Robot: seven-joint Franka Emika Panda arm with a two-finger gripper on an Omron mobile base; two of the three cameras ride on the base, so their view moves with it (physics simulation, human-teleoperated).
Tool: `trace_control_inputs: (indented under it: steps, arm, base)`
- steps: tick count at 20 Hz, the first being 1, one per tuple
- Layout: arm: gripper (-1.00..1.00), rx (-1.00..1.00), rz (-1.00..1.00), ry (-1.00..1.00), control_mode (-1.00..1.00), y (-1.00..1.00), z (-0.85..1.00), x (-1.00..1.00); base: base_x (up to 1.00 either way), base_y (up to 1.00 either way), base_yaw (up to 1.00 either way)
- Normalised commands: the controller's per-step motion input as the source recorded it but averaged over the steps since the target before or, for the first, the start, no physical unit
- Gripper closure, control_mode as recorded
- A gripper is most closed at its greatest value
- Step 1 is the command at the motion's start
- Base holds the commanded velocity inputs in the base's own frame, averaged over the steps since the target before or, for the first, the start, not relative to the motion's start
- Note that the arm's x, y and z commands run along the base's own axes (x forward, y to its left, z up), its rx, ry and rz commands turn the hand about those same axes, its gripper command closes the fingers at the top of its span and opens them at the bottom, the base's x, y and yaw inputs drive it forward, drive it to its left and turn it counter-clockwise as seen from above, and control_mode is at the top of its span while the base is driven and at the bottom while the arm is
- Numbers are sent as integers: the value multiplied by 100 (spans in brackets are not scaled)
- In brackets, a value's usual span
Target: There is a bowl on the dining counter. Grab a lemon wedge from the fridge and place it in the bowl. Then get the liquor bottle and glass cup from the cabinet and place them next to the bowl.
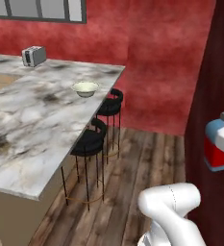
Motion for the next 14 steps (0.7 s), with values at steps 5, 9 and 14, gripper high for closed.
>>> trace_control_inputs:
  steps: [5,9,14]
  arm:
    - [100,0,0,0,100,0,0,0]
    - [100,0,0,0,100,0,0,0]
    - [100,0,0,0,100,0,0,0]
  base:
    - [83,-68,41]
    - [94,-59,40]
    - [87,-59,42]
